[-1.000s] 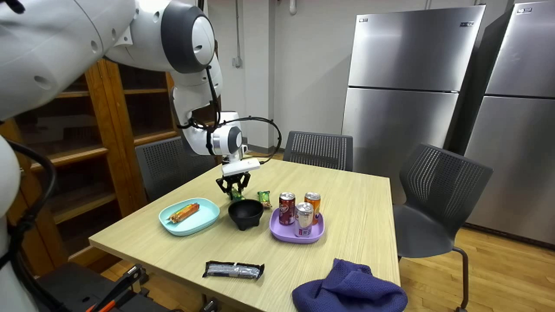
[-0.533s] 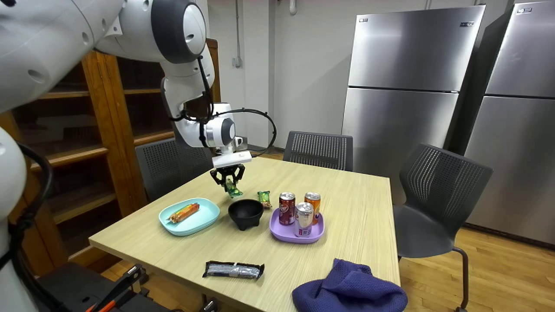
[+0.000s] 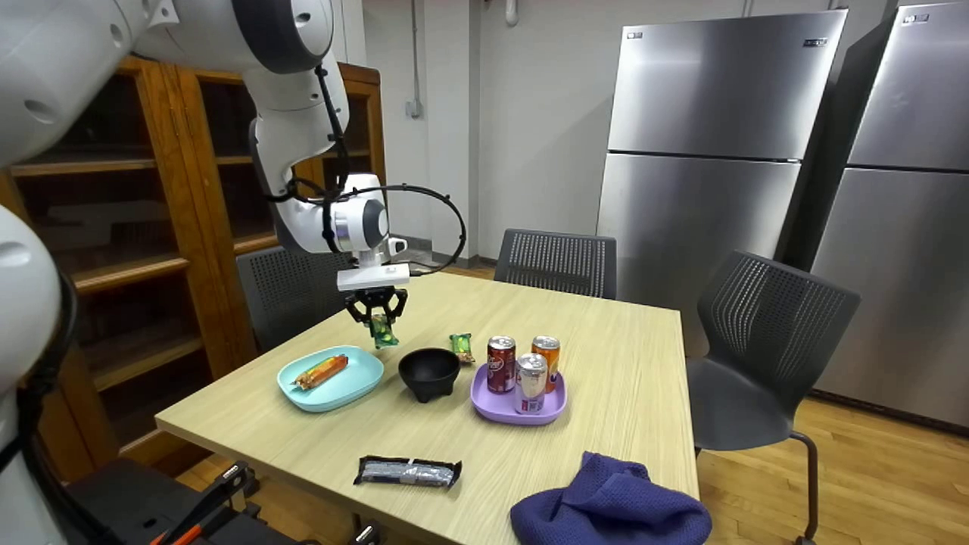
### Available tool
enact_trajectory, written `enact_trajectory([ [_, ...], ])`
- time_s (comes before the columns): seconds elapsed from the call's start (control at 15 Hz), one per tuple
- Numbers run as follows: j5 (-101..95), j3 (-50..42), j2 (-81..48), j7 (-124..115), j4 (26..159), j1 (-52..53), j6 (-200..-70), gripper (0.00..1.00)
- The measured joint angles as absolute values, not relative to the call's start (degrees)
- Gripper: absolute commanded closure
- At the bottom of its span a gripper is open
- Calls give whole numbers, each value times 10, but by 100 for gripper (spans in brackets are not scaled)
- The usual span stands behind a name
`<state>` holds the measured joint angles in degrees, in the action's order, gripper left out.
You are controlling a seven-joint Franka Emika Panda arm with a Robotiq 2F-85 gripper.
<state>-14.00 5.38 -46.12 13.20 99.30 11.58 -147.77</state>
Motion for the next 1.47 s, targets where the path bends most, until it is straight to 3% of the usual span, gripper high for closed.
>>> enact_trajectory([
  [0.67, -134, 53, -407, 52, 1113, 124, -1486, 88],
  [1.47, -105, 64, -406, 44, 1153, 124, -1492, 88],
])
